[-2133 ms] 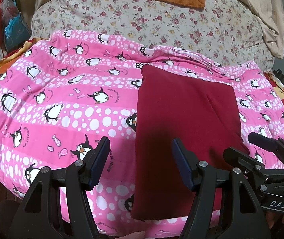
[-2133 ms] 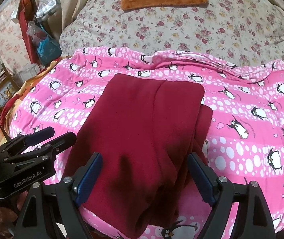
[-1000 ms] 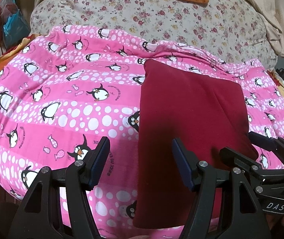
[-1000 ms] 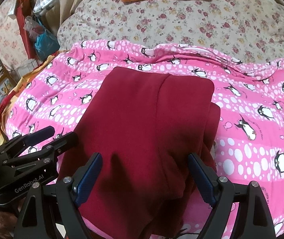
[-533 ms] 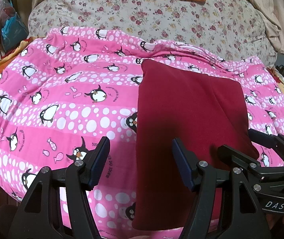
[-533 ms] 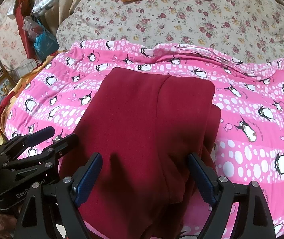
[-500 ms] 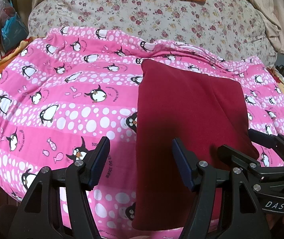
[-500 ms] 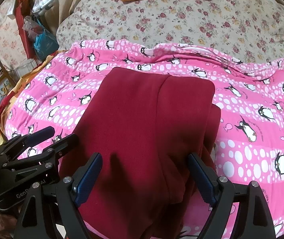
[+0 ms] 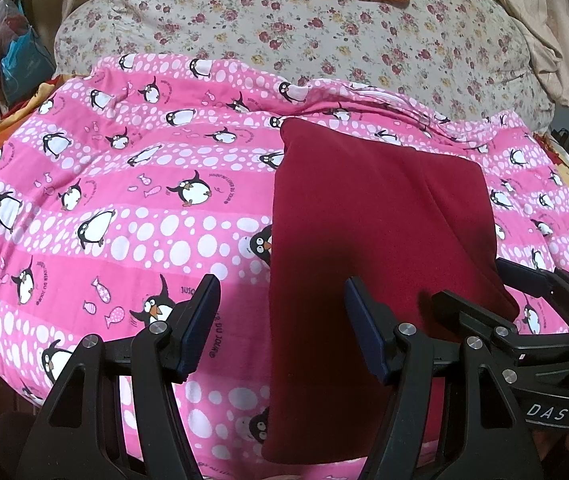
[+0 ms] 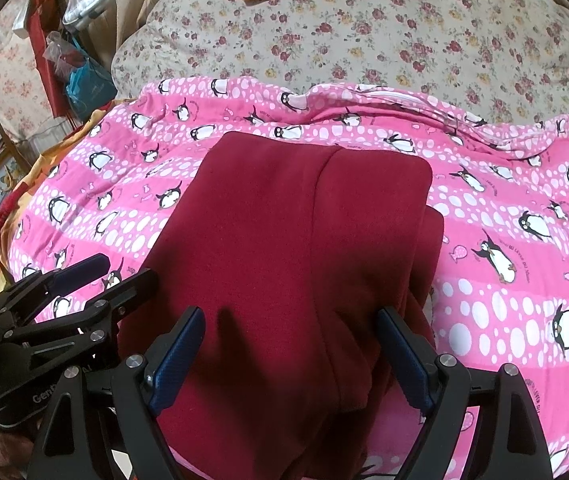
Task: Fold small clothes
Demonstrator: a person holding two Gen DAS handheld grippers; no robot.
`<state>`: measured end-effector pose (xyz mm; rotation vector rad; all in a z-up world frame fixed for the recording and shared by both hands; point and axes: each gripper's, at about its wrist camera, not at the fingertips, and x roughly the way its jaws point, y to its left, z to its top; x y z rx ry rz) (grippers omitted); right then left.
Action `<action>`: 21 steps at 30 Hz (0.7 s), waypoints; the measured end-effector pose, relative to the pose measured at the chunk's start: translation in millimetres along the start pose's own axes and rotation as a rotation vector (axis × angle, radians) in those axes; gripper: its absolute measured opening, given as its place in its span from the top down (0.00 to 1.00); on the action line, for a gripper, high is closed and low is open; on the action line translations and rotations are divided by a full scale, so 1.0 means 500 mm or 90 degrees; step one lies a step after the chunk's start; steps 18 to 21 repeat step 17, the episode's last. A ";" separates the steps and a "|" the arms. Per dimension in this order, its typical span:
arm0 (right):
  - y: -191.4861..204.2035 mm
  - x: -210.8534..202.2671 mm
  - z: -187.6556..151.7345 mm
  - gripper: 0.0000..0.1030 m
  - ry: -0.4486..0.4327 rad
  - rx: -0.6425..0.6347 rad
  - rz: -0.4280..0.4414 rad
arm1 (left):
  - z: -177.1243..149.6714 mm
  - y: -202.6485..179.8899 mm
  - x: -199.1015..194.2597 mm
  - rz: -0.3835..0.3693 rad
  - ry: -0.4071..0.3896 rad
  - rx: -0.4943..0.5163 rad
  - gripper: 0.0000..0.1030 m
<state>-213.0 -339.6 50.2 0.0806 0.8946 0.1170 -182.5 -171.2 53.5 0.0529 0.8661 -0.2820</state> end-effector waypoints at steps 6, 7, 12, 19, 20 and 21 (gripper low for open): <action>0.000 0.000 0.001 0.17 0.000 0.000 0.000 | 0.000 0.001 0.000 -0.001 0.000 0.002 0.37; 0.000 0.000 0.001 0.17 0.001 0.001 0.001 | 0.001 0.001 0.000 -0.001 -0.001 0.002 0.37; -0.002 0.002 -0.001 0.17 0.001 0.000 0.001 | 0.001 -0.002 0.002 -0.004 -0.006 0.007 0.37; -0.001 0.002 -0.001 0.16 0.002 0.000 0.000 | 0.004 0.001 0.000 -0.003 -0.011 0.008 0.37; -0.001 0.002 -0.001 0.16 0.002 0.000 0.000 | 0.004 0.001 0.000 -0.003 -0.011 0.008 0.37; -0.001 0.002 -0.001 0.16 0.002 0.000 0.000 | 0.004 0.001 0.000 -0.003 -0.011 0.008 0.37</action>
